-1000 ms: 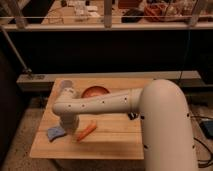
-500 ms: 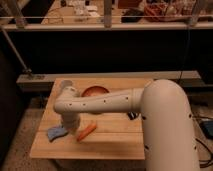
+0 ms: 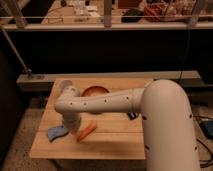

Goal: Place the pepper on the white sponge

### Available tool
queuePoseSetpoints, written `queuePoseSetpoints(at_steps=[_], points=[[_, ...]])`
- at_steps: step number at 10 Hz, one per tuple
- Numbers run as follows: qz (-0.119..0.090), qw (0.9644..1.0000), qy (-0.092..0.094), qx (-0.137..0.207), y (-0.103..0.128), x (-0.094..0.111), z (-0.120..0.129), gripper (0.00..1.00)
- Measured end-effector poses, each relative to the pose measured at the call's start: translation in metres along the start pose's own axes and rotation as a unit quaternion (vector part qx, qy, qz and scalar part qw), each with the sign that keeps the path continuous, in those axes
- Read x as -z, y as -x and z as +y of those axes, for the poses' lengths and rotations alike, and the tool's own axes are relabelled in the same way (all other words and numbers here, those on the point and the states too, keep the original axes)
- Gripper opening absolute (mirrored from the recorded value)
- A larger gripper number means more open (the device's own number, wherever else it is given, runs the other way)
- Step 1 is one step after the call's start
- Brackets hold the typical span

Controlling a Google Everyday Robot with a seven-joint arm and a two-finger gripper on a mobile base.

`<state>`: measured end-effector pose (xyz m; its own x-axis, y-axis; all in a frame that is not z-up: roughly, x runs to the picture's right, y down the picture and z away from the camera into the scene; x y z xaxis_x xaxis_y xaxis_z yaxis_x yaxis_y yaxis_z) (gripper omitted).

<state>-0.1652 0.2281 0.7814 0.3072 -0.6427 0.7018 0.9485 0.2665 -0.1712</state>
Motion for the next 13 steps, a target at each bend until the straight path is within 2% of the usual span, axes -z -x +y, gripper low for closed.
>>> queuePoseSetpoints(at_steps=[3,4,7,8,10,11,12,13], points=[[-0.001,1.0000,0.000,-0.006,-0.002,0.002,0.001,0.60],[0.000,1.0000,0.003,-0.006,-0.003,0.003,0.002,0.57],[0.000,1.0000,0.007,-0.006,-0.004,0.004,0.003,0.36],[-0.001,0.9999,0.009,-0.011,-0.007,0.000,0.011,0.38],[-0.001,0.9999,0.007,-0.014,-0.009,-0.002,0.018,0.56],[-0.001,0.9999,0.008,-0.014,-0.009,-0.002,0.017,0.60],[0.002,0.9998,0.014,-0.014,-0.011,0.001,0.016,0.60],[0.004,0.9998,0.018,-0.007,-0.010,0.005,0.007,0.55]])
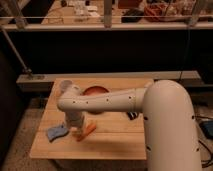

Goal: Place the pepper on the white sponge

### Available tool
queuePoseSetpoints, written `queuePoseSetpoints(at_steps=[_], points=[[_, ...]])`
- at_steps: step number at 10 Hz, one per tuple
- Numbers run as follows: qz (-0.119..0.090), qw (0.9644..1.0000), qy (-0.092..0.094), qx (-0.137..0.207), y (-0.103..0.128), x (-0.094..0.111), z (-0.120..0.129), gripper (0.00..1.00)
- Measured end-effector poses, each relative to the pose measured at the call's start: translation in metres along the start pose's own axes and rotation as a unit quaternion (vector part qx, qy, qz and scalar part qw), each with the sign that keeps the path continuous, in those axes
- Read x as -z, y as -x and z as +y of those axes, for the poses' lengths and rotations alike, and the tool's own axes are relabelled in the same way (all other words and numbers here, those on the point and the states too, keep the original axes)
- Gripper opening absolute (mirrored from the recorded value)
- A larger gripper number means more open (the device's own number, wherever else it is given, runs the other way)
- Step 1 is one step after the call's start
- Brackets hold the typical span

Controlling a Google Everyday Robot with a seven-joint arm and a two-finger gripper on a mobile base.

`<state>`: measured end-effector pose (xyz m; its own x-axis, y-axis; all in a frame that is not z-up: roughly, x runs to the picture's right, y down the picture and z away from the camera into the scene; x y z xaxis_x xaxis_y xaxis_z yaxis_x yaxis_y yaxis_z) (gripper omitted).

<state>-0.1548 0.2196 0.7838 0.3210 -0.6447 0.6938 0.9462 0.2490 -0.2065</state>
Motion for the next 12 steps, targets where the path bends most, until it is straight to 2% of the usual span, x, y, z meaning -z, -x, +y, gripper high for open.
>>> queuePoseSetpoints(at_steps=[3,4,5,7,8,9,10,12], points=[[0.000,1.0000,0.005,0.004,0.001,-0.002,0.001,0.26],[-0.002,1.0000,0.003,0.003,0.001,-0.005,0.003,0.21],[-0.003,1.0000,0.003,0.000,-0.001,-0.011,0.009,0.21],[0.000,1.0000,0.004,-0.001,-0.004,-0.016,0.010,0.35],[0.003,1.0000,0.008,0.004,-0.003,-0.011,0.005,0.38],[0.006,0.9999,0.012,0.007,-0.001,-0.003,0.001,0.36],[0.008,0.9998,0.016,0.010,-0.001,0.007,-0.003,0.28],[0.011,0.9996,0.021,0.013,-0.004,0.012,-0.004,0.08]])
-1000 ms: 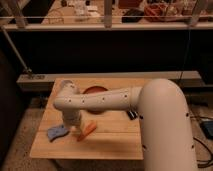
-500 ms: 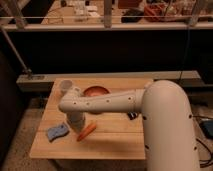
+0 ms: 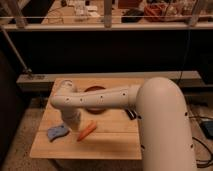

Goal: Place the pepper on the white sponge

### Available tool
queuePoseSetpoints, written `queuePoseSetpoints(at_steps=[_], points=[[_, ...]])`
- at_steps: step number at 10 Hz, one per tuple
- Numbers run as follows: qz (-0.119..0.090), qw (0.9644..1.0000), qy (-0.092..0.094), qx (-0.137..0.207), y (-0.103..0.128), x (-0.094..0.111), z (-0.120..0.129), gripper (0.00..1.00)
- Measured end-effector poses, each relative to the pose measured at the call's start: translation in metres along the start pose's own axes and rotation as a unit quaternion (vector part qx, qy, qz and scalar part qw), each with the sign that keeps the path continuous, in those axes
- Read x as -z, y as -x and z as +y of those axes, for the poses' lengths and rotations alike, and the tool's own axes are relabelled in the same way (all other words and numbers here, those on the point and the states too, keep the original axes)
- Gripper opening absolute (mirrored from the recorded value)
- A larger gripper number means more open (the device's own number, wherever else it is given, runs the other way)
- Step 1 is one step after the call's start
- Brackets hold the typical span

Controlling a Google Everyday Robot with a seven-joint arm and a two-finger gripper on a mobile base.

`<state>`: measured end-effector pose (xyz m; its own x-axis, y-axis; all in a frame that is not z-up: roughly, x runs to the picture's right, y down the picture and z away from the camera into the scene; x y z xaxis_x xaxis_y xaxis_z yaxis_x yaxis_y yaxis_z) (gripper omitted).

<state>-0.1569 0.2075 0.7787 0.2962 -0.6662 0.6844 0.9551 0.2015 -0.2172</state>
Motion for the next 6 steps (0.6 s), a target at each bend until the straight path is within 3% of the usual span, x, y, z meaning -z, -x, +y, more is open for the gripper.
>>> queuePoseSetpoints(at_steps=[2,6], points=[[0.003,1.0000,0.003,0.004,0.0010,-0.0039,0.0012,0.02],[0.002,1.0000,0.004,0.004,-0.0001,0.0016,0.0054,0.30]])
